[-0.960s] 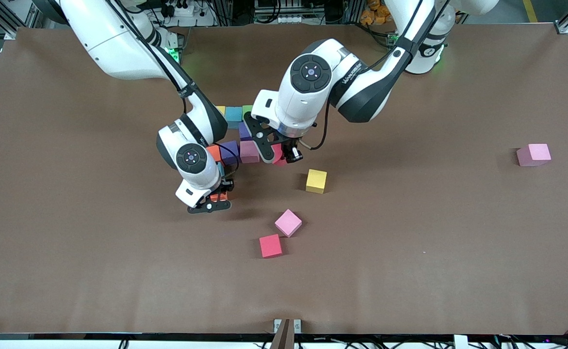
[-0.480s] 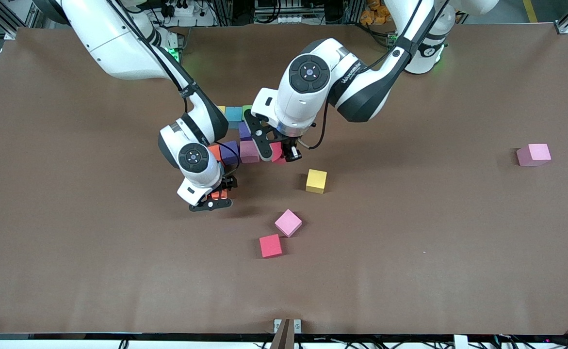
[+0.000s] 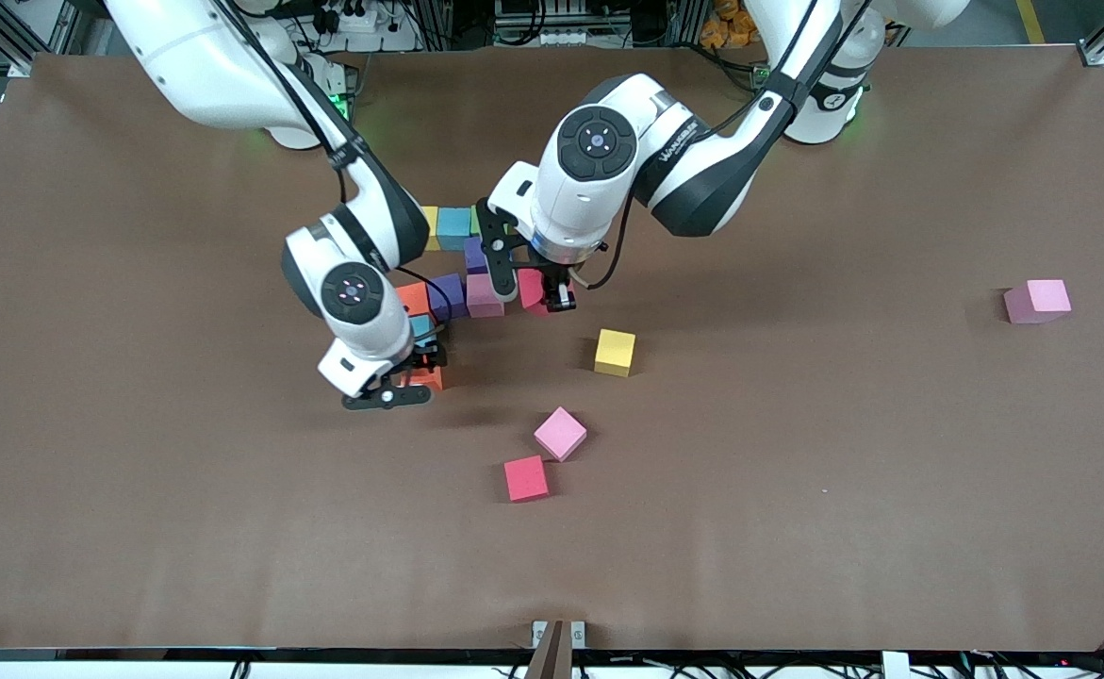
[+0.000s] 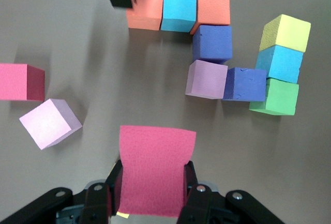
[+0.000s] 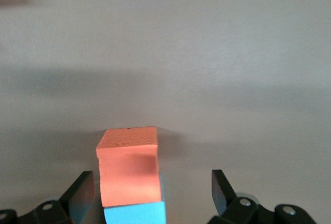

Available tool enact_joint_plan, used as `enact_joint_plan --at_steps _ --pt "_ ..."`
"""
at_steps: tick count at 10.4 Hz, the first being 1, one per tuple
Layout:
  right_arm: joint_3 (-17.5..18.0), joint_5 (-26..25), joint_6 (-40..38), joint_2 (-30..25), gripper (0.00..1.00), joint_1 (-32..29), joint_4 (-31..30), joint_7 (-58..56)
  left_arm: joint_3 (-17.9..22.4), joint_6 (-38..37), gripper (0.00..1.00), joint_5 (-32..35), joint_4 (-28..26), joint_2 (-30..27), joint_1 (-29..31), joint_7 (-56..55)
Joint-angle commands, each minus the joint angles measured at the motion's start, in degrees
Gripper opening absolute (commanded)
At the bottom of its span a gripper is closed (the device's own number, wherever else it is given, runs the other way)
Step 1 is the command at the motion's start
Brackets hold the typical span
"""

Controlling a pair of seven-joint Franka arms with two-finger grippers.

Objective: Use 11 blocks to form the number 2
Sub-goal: 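Lower the orange block onto the cyan block and open the right gripper, then withdraw the right gripper while the left gripper carries red to the figure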

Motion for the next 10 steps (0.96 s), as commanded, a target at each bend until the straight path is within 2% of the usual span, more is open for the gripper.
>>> enact_joint_plan --at_steps 1,3,5,7,8,10 --pt "0.59 0.74 -1.07 -4.48 1.00 -4.83 -1.07 0.50 -0.22 0.31 0.04 0.71 -0.94 -0.42 0.16 4.13" --pt "0.50 0.93 -1.60 -6.32 1.00 -10.45 -1.15 0.14 -0.31 2.59 0.04 0.54 -0.68 1.07 0.34 6.67" --pt "0.32 1.01 -4.83 -8.60 1.00 -16.42 -0.89 -1.77 -0.22 9.16 0.03 0.45 -0.68 3.88 0.17 8.09" --pt "-0.29 1.89 -8.09 -11.24 1.00 -20.39 -0.98 -11.41 -0.31 17.07 0.02 0.36 -0.42 6.87 -0.97 8.18" --pt "-2.03 4.68 -10.28 -13.17 1.00 -21.02 -1.07 -15.98 -0.31 22.15 0.02 0.36 -0.24 8.53 -2.46 8.09" --pt "-8.44 11.09 -14.67 -17.47 1.00 -19.89 -1.33 -25.30 -0.39 31.13 0.02 0.36 -0.07 11.70 -4.04 7.92"
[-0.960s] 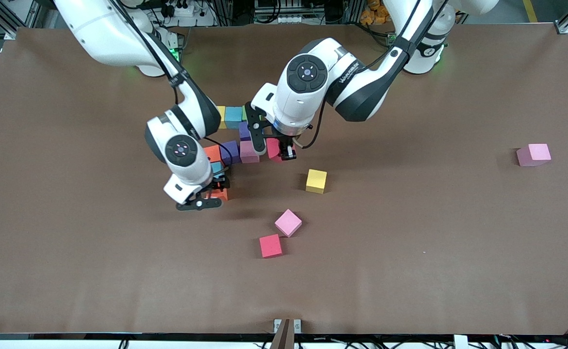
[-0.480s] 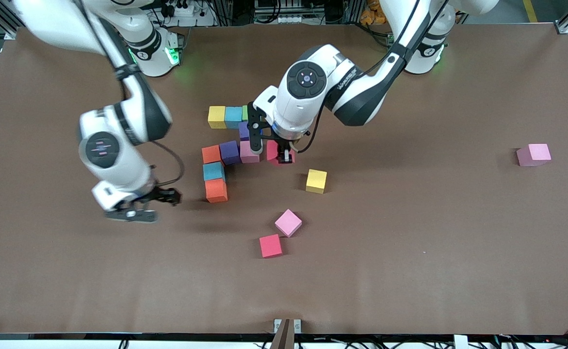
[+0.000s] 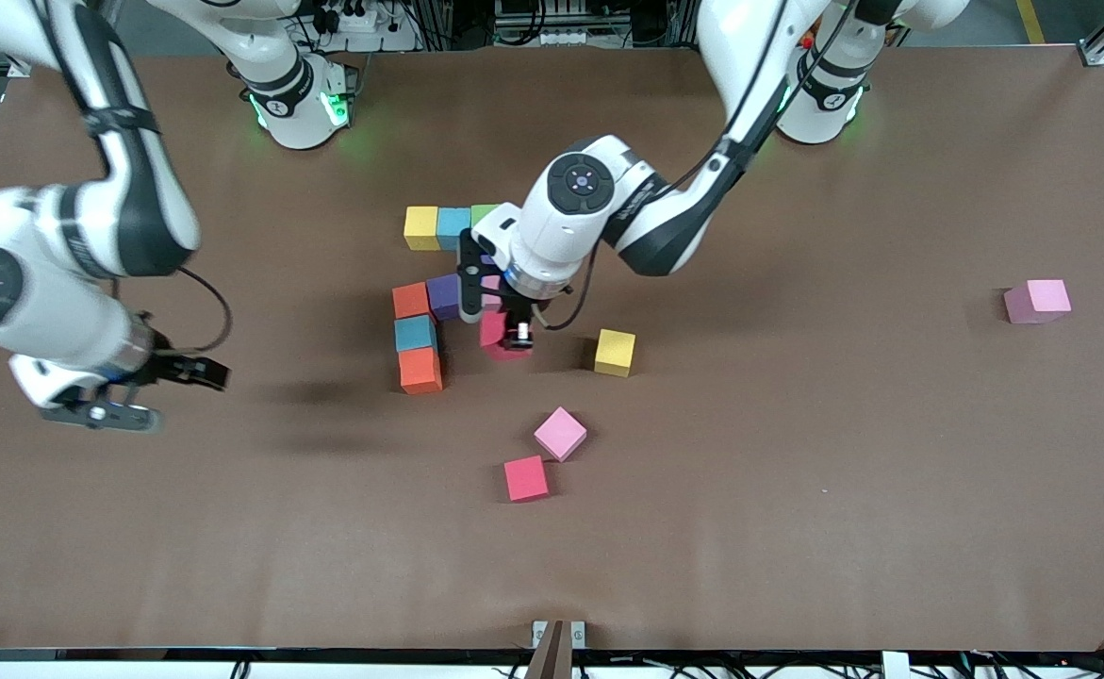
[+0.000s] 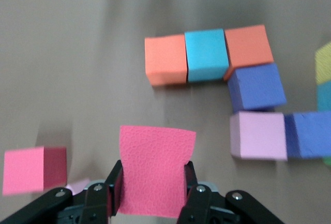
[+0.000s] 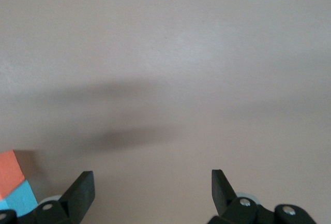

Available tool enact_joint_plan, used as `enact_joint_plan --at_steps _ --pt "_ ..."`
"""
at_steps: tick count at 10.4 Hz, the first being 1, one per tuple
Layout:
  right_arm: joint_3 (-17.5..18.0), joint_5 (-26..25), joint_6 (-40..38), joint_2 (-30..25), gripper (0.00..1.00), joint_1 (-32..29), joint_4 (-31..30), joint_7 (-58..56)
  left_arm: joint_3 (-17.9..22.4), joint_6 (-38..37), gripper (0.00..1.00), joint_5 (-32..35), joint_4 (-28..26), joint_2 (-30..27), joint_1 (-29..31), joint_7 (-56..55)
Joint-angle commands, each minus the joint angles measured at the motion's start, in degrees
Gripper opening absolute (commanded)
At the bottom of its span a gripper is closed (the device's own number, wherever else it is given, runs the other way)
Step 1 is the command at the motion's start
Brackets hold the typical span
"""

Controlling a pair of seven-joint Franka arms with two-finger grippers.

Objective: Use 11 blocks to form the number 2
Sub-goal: 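Withdraw the right gripper while the left gripper carries red to the figure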

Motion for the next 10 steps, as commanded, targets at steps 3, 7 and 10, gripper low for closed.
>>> enact_joint_plan --at_steps 3,7,10 --pt "-7.92 4.83 -7.88 -9.29 1.00 3.50 0.25 -7.26 -1.57 15.09 0.03 -2.97 0.97 5.35 -1.43 1.37" --pt "-9.07 4.92 -13.51 -13.17 1.00 3.60 6.83 -9.11 -1.93 16.78 0.02 -13.23 0.80 9.39 -1.52 2.69" --pt "-8.63 5.01 -15.45 -12.91 1.00 3.95 11.59 -9.03 -2.02 16.78 0.02 -17.55 1.49 12.46 -0.55 11.19"
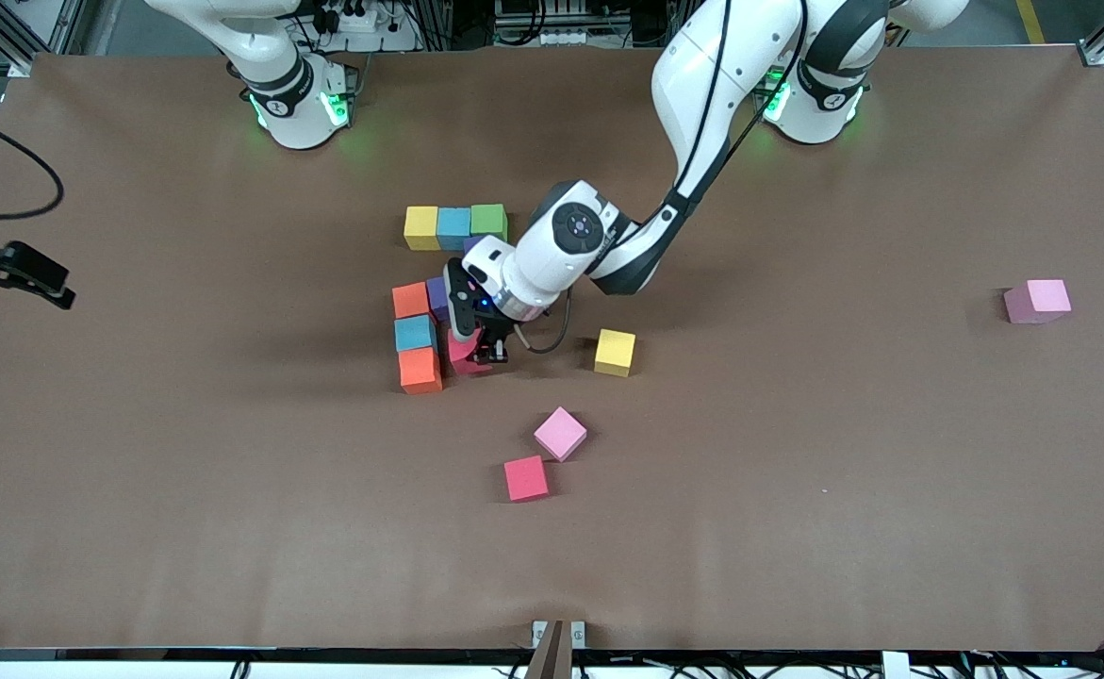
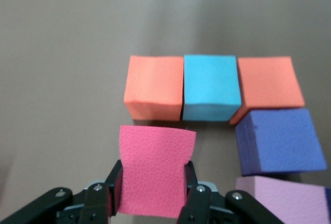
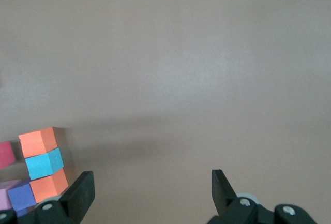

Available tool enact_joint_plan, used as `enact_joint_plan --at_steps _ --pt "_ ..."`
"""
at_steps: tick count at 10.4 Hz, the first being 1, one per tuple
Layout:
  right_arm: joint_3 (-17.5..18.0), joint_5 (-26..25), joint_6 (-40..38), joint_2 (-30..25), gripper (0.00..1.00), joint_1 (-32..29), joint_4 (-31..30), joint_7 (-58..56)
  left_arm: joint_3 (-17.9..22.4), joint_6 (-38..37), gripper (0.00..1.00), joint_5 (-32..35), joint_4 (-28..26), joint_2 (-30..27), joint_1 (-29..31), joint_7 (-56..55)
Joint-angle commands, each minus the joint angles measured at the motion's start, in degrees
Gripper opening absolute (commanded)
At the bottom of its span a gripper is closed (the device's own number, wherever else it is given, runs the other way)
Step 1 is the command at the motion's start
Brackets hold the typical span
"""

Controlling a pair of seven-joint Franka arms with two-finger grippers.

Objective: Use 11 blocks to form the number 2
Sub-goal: 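Withdraw the right gripper while the left gripper carries red to the figure, then lower the red block beside the orange block with the left gripper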

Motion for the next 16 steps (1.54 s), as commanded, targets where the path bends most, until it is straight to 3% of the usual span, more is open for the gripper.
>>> enact_joint_plan --at_steps 1,11,16 --pt "-0.42 1.02 -1.83 0.75 1.00 0.40 2.24 -0.86 -0.53 0.62 0.02 -4.02 1.69 2.39 0.65 7.06" --pt "-0.77 0.41 -2.10 1.19 1.00 0.48 3.83 -0.16 -2.81 -1.48 0.03 -7.98 10.12 9.42 1.71 14.11" --pt "-0.68 0.94 -1.75 1.89 1.00 -0.21 4.01 -0.34 -2.64 -1.14 0.03 -11.15 14.17 12.58 0.92 11.76"
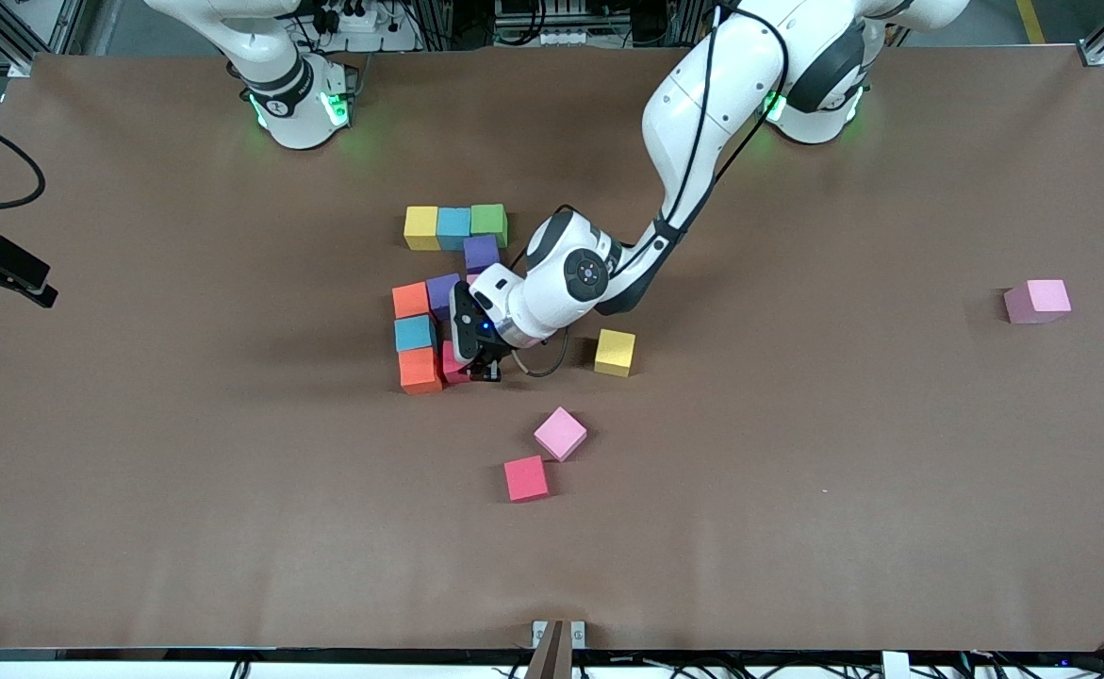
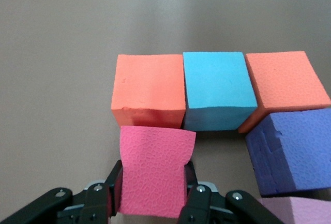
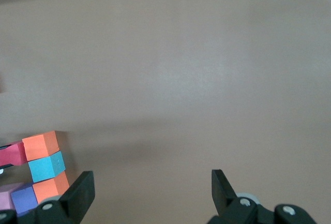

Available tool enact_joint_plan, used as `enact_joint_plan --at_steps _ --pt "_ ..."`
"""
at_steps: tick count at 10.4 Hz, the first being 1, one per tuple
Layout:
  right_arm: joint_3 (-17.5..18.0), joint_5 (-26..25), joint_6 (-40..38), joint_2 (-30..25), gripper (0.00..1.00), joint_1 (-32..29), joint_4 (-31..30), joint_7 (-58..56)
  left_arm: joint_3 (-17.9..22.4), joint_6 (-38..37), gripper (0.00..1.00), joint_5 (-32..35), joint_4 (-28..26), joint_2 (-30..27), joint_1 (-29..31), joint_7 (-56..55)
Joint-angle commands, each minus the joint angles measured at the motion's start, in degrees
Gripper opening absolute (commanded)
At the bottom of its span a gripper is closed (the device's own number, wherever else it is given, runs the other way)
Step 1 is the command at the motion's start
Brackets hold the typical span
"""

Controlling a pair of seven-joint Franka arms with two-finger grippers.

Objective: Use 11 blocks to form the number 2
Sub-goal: 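Lower the red block beside the orange block with the left gripper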

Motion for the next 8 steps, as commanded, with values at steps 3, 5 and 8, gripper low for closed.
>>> enact_joint_plan --at_steps 3,5,8 --pt "0.00 1.01 -0.53 1.32 1.00 -0.50 1.89 -0.64 -0.22 0.04 0.03 -1.73 4.20 3.69 -0.11 0.05" --pt "0.01 1.01 -0.44 1.85 1.00 0.03 1.89 -0.46 -0.22 0.04 0.03 -1.73 4.29 3.69 0.15 0.05" --pt "0.01 1.01 -0.35 1.85 1.00 -0.06 1.89 -0.46 -0.13 0.04 0.04 -1.73 4.90 4.04 0.15 -0.04"
